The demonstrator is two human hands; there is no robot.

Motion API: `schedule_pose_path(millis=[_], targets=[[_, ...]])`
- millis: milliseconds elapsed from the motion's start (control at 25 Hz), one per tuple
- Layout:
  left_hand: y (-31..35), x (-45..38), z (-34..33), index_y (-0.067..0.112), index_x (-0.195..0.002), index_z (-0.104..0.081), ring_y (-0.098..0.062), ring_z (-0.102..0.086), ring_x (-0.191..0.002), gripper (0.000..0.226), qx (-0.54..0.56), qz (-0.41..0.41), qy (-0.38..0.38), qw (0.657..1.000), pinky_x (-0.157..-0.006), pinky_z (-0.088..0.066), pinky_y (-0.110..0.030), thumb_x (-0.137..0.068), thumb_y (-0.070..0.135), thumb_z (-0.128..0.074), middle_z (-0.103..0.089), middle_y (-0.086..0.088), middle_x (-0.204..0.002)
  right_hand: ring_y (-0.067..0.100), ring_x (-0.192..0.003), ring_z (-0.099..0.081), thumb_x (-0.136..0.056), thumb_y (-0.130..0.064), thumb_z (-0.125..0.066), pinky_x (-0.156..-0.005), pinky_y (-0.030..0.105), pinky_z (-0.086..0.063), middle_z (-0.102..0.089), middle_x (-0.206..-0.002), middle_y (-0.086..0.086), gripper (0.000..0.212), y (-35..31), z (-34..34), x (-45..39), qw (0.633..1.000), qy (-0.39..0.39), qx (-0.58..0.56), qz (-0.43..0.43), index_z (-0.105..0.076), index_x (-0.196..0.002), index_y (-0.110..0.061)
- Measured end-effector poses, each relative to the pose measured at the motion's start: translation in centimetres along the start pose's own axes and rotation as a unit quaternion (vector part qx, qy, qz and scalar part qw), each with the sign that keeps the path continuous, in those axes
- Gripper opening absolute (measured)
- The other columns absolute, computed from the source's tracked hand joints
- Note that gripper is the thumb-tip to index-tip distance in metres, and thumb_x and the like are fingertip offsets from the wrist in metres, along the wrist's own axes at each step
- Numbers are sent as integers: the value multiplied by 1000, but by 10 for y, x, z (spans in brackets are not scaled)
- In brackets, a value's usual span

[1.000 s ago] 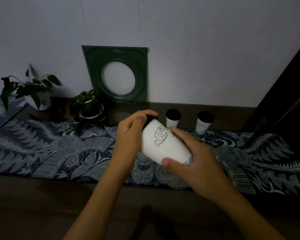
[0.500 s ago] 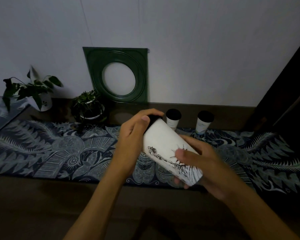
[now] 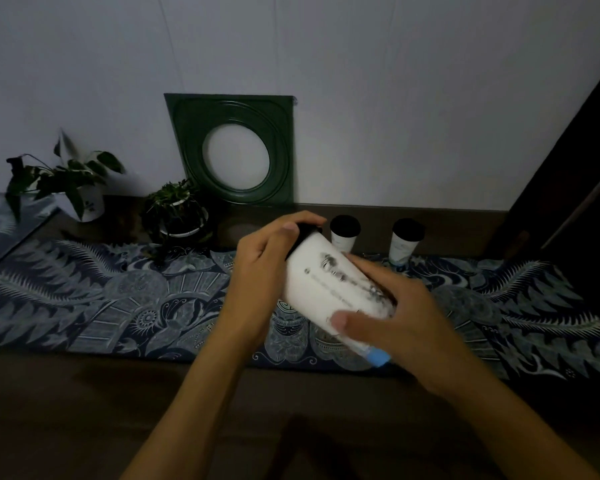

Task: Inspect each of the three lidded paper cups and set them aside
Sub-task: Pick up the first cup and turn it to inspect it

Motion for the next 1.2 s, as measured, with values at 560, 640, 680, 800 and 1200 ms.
schedule_pose_path(millis=[560, 640, 680, 800, 1200], targets=[[-5, 10, 5, 28, -85, -79, -23, -69, -99, 35, 10, 28, 26, 999, -79, -54, -30, -89, 26, -44, -78, 4, -102, 7, -93, -65, -65, -60, -71, -74, 31, -59, -64, -122, -8, 85, -14, -4, 15, 958, 69, 258, 104, -42, -142, -36], [3, 12, 4, 23, -93, -77, -24, -68, -101, 35, 17, -13, 3, 1000, -82, -54, -30, -92, 23, -42, -77, 2, -106, 16, -81, -73, -66, -43, -83, -61, 29, -60, -73, -110, 0, 66, 0, -5, 14, 998, 13, -51, -15, -57, -127, -39], [6, 14, 4, 20, -96, -76, -23, -68, -101, 35, 17, -33, -6, 999, -83, -54, -31, -93, 24, -41, -76, 1, -108, 22, -73, -74, -68, -37, -81, -53, 30, -58, -76, -104, 6, 56, 6, -9, 15, 987, -10, -151, -62, -61, -120, -36], [7, 13, 9, 18, -95, -76, -20, -69, -97, 34, 23, -42, 12, 999, -81, -55, -32, -92, 26, -43, -76, -1, -105, 23, -75, -74, -68, -41, -76, -53, 29, -57, -75, -107, 7, 54, 3, -13, 14, 984, -31, -160, -71, -61, -119, -33], [6, 10, 13, 13, -96, -77, -24, -69, -101, 35, 34, -9, 8, 999, -87, -55, -37, -89, 20, -43, -77, -4, -106, 12, -97, -67, -68, -58, -70, -70, 27, -59, -65, -124, -6, 81, -25, -14, 18, 954, 90, 263, 114, -44, -141, -34]])
Point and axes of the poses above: each hand's wrist, its own x-axis away from the middle knuckle, its own z-axis out of the back of the hand, y = z × x, the point moved 8 cm from there along -x, towards the middle knuckle
